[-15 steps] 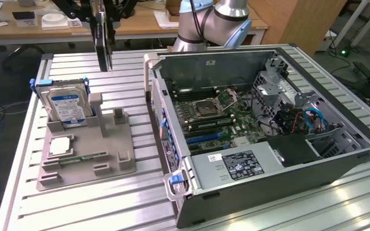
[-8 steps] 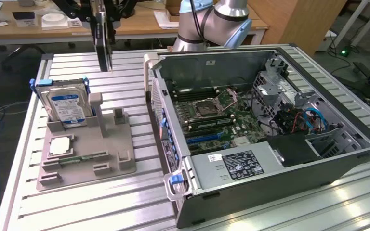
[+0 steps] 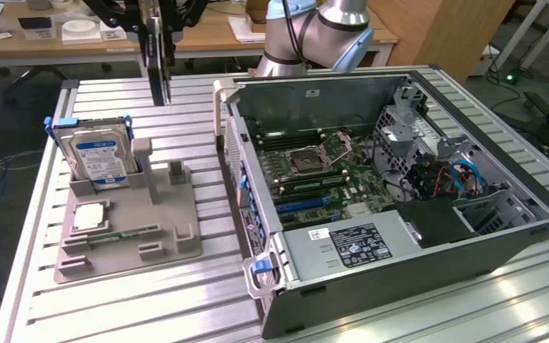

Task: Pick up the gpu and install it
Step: 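Pick up the gpu and move the gpu toward the slot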

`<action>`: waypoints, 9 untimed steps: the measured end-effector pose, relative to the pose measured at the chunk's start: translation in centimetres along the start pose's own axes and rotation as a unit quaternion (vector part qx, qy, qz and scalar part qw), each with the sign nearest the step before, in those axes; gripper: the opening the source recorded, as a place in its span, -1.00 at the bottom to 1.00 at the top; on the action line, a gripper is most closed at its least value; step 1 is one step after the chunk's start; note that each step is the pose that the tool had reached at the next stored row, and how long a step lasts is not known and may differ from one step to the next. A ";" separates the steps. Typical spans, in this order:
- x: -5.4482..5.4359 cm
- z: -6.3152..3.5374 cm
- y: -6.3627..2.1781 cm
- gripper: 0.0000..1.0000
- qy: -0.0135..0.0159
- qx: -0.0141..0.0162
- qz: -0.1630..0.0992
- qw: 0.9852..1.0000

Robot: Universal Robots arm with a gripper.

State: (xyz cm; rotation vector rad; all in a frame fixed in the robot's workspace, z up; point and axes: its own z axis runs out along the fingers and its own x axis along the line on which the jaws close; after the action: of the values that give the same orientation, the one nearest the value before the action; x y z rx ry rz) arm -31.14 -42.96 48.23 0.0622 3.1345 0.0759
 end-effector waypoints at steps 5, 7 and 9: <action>-0.3 0.00 0.01 -0.44 0.000 0.000 0.000 1.000; -0.3 0.00 0.01 -0.44 0.000 0.000 0.000 1.000; -0.4 0.00 0.01 -0.44 0.000 0.000 0.000 1.000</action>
State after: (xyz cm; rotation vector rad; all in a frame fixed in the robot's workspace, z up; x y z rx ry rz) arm -30.73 -42.97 48.23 0.0620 3.1345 0.0760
